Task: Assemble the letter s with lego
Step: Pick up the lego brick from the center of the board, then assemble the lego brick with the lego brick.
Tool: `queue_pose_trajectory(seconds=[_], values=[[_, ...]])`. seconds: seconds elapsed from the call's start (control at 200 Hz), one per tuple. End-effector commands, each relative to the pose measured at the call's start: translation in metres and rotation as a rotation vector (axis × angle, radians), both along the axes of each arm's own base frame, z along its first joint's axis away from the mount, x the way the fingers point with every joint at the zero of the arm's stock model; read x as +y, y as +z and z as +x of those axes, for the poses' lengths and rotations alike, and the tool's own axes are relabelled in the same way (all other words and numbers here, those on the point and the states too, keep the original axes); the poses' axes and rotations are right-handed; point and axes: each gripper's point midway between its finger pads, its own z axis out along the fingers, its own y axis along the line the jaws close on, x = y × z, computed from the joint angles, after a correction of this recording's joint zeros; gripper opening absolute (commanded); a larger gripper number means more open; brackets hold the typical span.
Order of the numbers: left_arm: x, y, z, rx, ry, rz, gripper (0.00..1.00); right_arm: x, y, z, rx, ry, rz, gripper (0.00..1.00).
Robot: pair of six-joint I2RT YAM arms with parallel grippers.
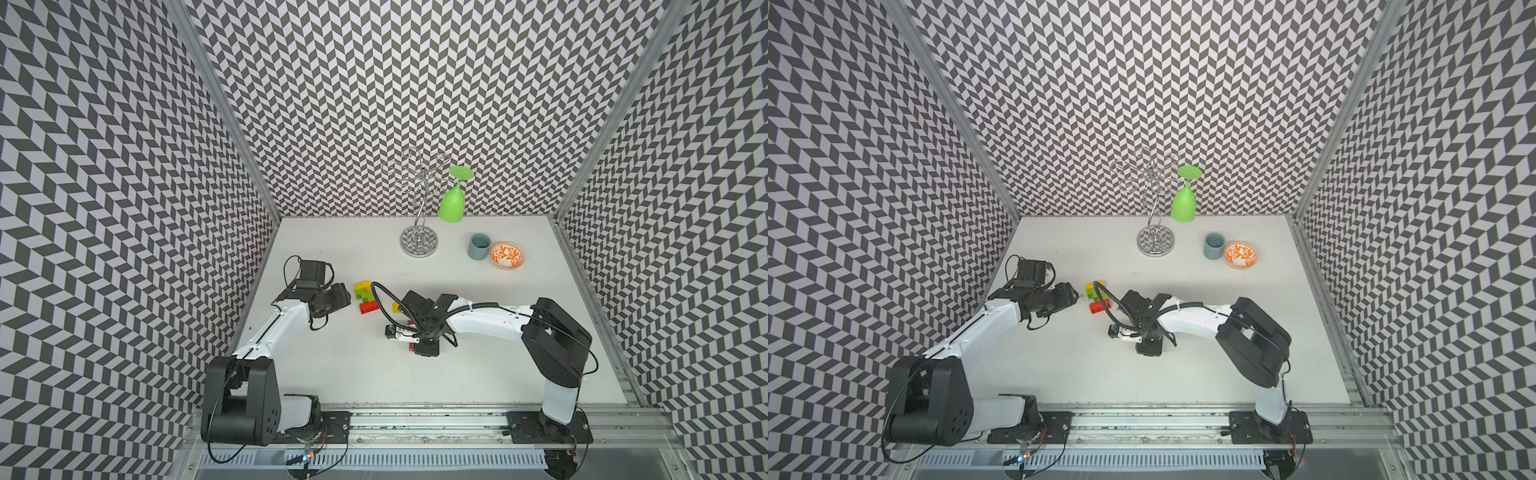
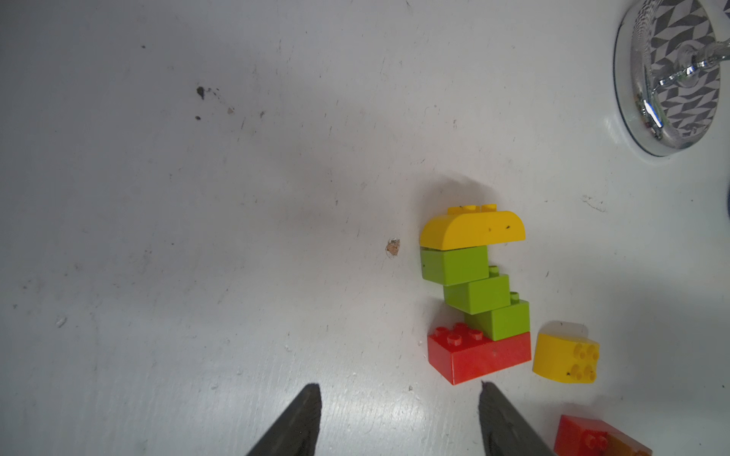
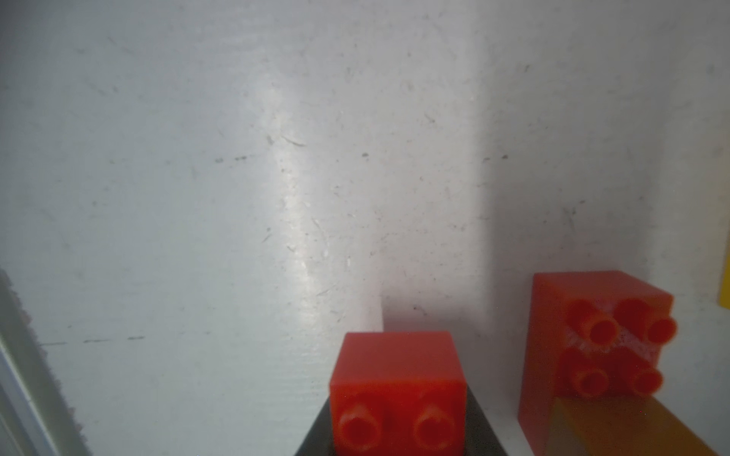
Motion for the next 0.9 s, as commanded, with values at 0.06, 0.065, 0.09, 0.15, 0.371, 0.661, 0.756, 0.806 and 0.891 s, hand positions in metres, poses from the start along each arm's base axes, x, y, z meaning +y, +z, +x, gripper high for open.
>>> queue_pose_trajectory(seconds=[0.06, 0.065, 0.09, 0.15, 0.371, 0.661, 0.756, 0.806, 0.891], values=[[0.002, 0.005, 0.001, -0.027, -0.002, -0.001, 0.65, 0.016, 0.086, 0.018, -0.115, -0.005, 0.142, 0.23], [0.001, 0.005, 0.001, -0.026, -0.002, -0.002, 0.65, 0.016, 0.088, 0.019, -0.118, -0.005, 0.144, 0.22], [0.001, 0.005, 0.001, -0.027, -0.002, -0.001, 0.65, 0.016, 0.094, 0.022, -0.130, 0.000, 0.149, 0.22], [0.002, 0.006, 0.001, -0.029, 0.000, -0.002, 0.65, 0.015, 0.103, 0.029, -0.151, 0.009, 0.152, 0.23], [0.002, 0.006, 0.001, -0.030, -0.001, -0.002, 0.65, 0.008, 0.099, 0.062, -0.167, 0.015, 0.139, 0.22], [0.001, 0.005, 0.001, -0.029, -0.002, -0.002, 0.65, 0.005, 0.072, 0.082, -0.113, 0.030, 0.108, 0.20], [0.001, 0.005, 0.000, -0.027, -0.002, -0.002, 0.65, 0.006, 0.063, 0.082, -0.097, 0.039, 0.102, 0.19], [0.001, 0.005, 0.001, -0.029, -0.003, -0.001, 0.65, 0.006, 0.059, 0.081, -0.089, 0.043, 0.097, 0.19], [0.002, 0.005, 0.001, -0.029, -0.001, -0.001, 0.65, 0.006, 0.053, 0.080, -0.079, 0.053, 0.097, 0.18]])
